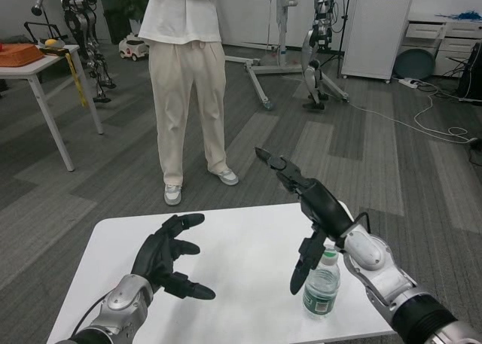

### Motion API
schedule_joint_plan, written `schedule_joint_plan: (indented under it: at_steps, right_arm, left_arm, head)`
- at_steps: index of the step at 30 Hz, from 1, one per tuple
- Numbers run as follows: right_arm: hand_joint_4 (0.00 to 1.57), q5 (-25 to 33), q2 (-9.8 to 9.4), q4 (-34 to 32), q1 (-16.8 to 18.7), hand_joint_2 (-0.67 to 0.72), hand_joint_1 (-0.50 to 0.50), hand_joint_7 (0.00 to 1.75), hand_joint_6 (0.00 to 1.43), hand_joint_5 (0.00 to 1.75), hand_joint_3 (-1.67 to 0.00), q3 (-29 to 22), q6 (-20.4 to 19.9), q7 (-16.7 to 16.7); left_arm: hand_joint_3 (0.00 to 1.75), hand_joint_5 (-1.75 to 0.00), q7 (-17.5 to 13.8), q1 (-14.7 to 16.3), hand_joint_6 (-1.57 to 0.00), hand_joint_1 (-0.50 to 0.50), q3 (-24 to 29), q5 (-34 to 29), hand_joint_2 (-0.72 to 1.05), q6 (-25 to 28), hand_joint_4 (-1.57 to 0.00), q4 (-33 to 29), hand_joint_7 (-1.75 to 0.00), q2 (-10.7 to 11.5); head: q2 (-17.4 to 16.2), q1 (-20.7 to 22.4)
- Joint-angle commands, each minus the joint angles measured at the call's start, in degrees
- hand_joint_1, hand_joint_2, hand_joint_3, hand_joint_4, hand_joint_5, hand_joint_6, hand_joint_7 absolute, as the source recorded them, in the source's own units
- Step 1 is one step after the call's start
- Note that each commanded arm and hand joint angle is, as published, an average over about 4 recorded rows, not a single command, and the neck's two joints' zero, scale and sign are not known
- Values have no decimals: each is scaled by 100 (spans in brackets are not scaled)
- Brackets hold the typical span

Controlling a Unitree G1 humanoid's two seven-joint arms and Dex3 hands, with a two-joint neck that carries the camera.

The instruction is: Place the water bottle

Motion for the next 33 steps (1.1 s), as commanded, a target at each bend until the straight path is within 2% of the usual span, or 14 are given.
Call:
schedule_joint_plan:
  at_steps: [1,5,11,15,25,30,33]
  right_arm:
    - [0,28,-22,-91,-149,28,-46,0,1,0,0,151,77,-16]
    - [0,28,-66,-198,-162,22,-46,0,1,0,0,340,135,-9]
    - [0,28,-110,-231,-131,22,-46,0,0,0,0,366,157,-7]
    - [0,28,-117,-231,-72,22,-46,0,0,0,0,248,157,-7]
    - [0,32,-128,-302,167,22,-46,0,0,0,0,-122,157,-7]
    - [0,37,-128,-317,187,22,-46,0,0,0,0,-135,157,-7]
    - [0,37,-123,-319,189,22,-46,0,0,0,0,-139,157,-7]
  left_arm:
    - [9,-175,-1,5,0,-50,69,4,-10,-69,0,-57,-70,52]
    - [9,-175,12,7,0,-50,107,0,-10,-118,0,-103,-70,63]
    - [11,-175,38,14,0,-50,193,9,-10,-188,0,-167,-70,78]
    - [9,-175,60,36,0,-50,267,26,-2,-228,0,-235,-70,85]
    - [9,-175,86,58,0,-50,364,35,-2,-298,0,-290,-70,91]
    - [17,-175,86,60,0,-50,366,35,-2,-302,0,-301,-70,91]
    - [13,-175,86,67,0,-50,382,35,-2,-302,0,-312,-70,91]
  head:
    - [-2,1]
    - [-14,0]
    - [-29,-4]
    - [-40,-5]
    - [-49,-8]
    - [-73,-24]
    - [-68,-9]
